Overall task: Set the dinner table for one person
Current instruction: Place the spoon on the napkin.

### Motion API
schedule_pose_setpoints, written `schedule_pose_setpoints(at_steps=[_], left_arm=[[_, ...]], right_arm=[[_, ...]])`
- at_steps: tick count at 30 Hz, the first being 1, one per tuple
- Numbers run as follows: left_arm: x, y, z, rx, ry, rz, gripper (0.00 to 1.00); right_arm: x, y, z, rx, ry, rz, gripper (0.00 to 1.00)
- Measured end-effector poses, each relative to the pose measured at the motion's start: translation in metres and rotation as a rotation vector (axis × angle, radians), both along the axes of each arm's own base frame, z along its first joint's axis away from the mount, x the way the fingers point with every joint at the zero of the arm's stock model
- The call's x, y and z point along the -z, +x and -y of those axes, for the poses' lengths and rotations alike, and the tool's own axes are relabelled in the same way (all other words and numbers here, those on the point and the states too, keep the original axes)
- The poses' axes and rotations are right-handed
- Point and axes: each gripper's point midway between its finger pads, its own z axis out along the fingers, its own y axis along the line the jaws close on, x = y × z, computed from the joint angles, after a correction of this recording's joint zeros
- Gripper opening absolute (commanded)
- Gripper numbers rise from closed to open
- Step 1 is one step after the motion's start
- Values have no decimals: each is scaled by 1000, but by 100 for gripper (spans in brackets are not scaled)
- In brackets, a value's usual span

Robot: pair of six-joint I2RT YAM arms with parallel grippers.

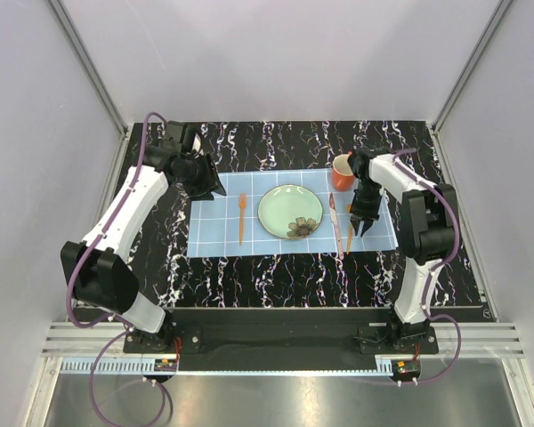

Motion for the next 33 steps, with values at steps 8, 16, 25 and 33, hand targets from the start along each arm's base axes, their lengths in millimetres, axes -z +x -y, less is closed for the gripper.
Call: schedule_pose_setpoints(at_steps=[8, 16, 25, 33], left_arm=[[-1, 0, -5, -5, 3, 7, 43], [-4, -1, -13, -13, 7, 23, 43], [-5, -3, -17, -20, 10, 19, 43], [-4, -4, -19, -22, 12, 10, 43]], right_arm=[[-17, 19, 40, 112, -140, 106, 0], [2, 46, 41, 129, -158, 120, 0], [33, 70, 39, 128, -165, 121, 0], [35, 76, 39, 125, -163, 131, 0]])
